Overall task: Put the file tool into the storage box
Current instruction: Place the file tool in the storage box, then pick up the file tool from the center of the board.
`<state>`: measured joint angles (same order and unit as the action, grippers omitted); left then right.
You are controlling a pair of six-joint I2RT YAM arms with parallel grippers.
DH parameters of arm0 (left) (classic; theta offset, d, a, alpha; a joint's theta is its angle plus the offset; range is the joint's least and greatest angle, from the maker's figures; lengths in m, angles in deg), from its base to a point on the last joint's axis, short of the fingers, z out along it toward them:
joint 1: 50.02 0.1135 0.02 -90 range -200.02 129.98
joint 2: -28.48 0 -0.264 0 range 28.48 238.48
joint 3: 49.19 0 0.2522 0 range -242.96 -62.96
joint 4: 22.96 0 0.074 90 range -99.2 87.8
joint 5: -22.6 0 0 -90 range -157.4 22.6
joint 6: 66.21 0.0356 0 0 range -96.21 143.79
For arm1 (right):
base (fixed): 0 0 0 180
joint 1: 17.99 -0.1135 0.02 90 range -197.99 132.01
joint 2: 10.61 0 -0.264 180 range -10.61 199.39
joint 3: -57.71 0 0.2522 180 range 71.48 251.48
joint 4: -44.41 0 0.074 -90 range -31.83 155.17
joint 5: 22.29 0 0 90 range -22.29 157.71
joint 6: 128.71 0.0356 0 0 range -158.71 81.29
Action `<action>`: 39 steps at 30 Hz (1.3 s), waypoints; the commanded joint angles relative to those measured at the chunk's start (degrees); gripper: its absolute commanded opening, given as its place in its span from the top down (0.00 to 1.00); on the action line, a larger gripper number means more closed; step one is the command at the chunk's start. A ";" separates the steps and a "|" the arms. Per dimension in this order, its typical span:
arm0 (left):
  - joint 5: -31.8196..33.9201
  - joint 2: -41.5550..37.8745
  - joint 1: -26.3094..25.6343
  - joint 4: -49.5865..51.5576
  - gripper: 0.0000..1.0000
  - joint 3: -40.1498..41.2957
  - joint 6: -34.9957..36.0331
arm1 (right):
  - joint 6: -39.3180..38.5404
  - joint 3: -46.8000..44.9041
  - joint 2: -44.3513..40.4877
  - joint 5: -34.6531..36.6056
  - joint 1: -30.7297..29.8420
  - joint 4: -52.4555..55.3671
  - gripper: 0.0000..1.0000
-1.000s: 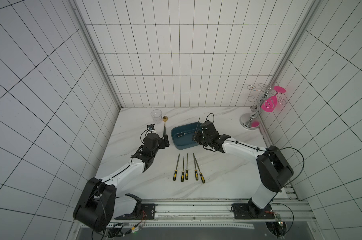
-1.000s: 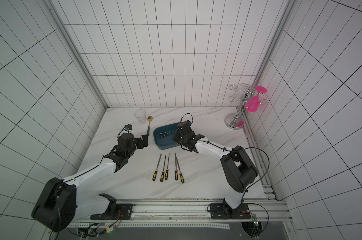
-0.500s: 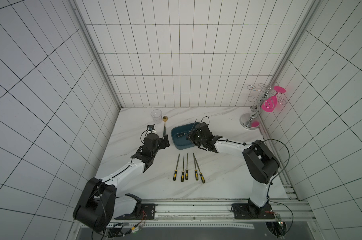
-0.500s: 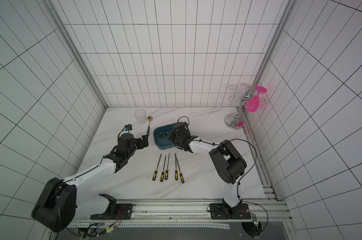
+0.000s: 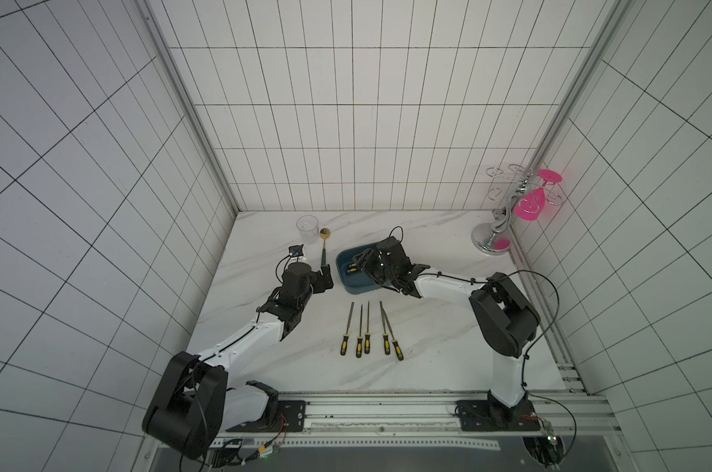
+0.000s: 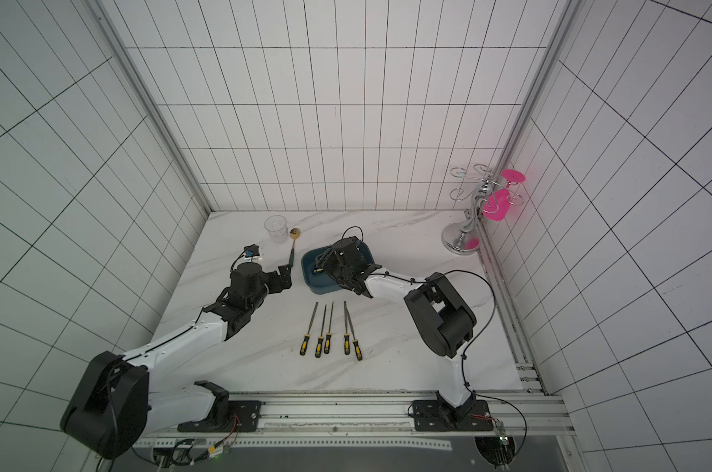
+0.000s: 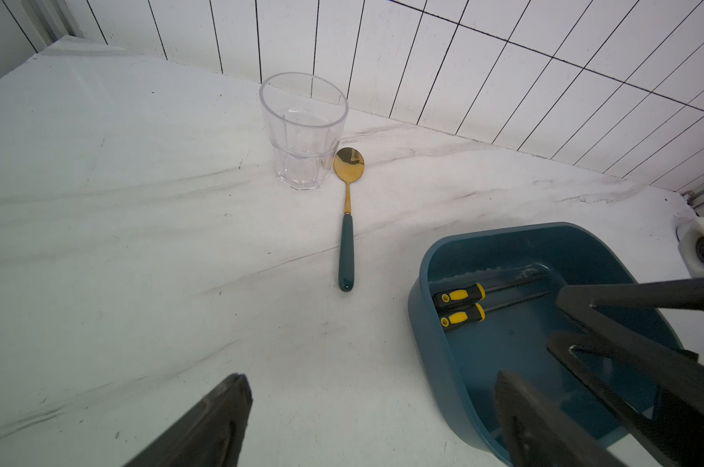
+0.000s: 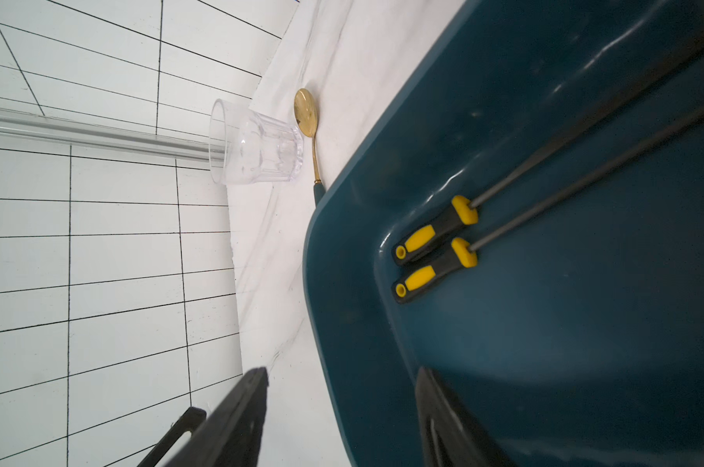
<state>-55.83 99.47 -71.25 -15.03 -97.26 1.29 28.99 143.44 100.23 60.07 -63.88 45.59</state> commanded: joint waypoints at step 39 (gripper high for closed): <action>-18.93 10.33 1.51 -0.77 0.02 -4.77 -3.63 | -39.14 -29.04 -46.69 16.21 -3.78 40.74 0.42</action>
<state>-73.90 109.34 -70.62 -15.59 -100.91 -1.31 -8.78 117.04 55.10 74.50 -64.23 82.51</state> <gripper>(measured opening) 0.980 0.578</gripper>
